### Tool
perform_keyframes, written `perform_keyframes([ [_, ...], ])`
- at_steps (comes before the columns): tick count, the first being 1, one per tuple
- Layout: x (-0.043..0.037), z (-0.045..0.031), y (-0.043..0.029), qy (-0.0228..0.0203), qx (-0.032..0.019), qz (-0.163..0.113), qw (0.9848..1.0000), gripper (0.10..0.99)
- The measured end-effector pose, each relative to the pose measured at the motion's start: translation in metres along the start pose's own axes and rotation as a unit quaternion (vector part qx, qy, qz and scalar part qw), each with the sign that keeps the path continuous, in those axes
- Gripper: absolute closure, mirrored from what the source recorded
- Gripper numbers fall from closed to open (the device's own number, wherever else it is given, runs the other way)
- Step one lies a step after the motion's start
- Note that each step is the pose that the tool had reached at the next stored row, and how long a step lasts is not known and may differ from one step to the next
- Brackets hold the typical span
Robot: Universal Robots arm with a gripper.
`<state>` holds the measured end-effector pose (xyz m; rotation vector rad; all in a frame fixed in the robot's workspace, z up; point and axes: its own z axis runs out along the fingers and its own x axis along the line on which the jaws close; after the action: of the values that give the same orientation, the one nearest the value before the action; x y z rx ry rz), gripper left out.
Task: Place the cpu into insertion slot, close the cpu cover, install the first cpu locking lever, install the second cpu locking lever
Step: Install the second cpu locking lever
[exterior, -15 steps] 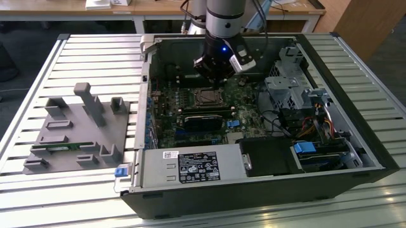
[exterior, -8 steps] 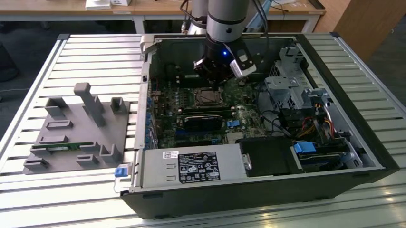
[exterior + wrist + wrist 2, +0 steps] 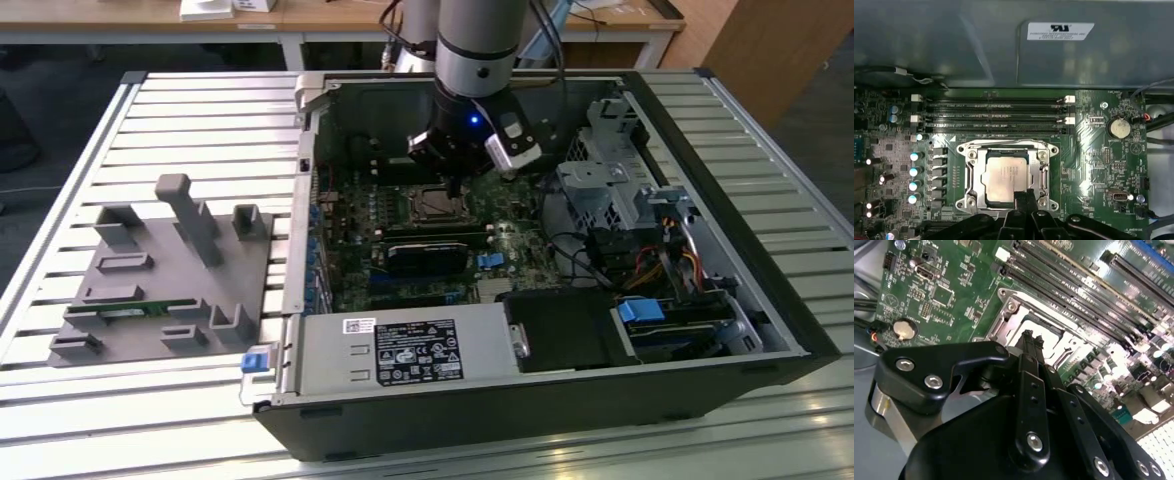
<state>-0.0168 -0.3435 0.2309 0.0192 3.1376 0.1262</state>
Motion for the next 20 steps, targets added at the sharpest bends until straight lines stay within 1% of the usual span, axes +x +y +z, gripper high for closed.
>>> perform_keyframes([
  [3, 0.0, 0.0014, -0.0018, 0.0002, 0.0001, -0.001, 1.0, 0.98],
  [13, -0.0002, 0.0013, -0.0168, 0.0001, 0.0, -0.001, 1.0, 0.98],
  [16, 0.0001, 0.0013, -0.0196, 0.0001, 0.0, -0.001, 1.0, 0.98],
  [18, 0.0026, 0.0013, -0.0204, 0.0001, 0.0, -0.001, 1.0, 0.98],
  [20, 0.0069, 0.0013, -0.0211, 0.0001, 0.0001, -0.001, 1.0, 0.98],
])
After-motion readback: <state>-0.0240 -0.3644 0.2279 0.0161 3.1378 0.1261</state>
